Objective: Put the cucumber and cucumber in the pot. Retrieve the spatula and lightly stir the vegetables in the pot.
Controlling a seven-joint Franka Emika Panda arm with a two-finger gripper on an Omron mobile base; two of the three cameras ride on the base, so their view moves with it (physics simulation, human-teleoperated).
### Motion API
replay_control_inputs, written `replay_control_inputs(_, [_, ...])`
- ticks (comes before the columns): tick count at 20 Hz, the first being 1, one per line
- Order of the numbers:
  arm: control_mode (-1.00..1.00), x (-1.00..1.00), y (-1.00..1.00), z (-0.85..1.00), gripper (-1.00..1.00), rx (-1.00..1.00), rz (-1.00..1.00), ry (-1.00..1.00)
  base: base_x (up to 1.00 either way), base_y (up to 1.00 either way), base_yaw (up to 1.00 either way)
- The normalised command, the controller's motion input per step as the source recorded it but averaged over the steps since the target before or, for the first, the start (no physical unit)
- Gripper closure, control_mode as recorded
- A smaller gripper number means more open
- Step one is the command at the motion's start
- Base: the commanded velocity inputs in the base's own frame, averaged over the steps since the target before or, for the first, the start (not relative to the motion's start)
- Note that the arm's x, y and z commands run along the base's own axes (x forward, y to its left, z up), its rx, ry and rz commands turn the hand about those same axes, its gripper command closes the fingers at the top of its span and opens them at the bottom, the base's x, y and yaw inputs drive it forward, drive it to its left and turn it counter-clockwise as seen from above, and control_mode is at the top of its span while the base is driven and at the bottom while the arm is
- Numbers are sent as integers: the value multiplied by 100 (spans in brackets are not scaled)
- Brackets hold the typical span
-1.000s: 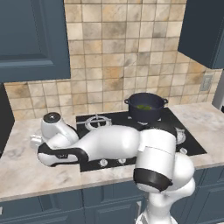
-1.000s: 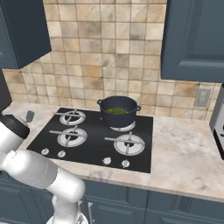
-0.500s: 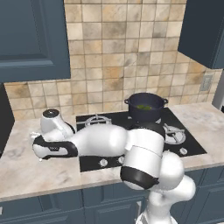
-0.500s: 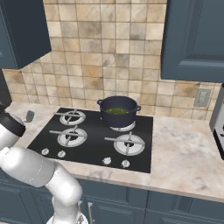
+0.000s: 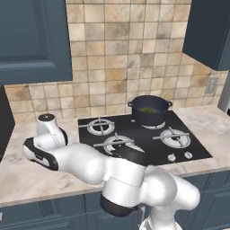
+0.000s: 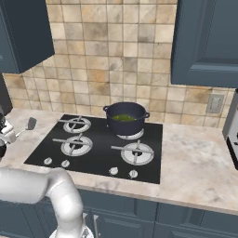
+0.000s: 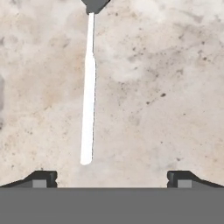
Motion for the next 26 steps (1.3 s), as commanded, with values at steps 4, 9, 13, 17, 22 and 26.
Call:
replay_control_inputs(4, [-100, 16, 18, -14, -100, -5, 0, 0, 0, 0, 0])
replay_control_inputs(9, [-100, 4, 15, -24, -100, -8, 0, 0, 0, 0, 0])
replay_control_inputs(13, [-100, 2, 7, -30, -100, -7, 0, 0, 0, 0, 0])
replay_control_inputs(17, [-100, 13, 2, -24, -100, -3, 0, 0, 0, 0, 0])
replay_control_inputs(22, [-100, 15, 0, -17, -100, 0, 0, 0, 0, 0, 0])
replay_control_inputs(26, [-100, 14, 0, -18, -100, 0, 0, 0, 0, 0, 0])
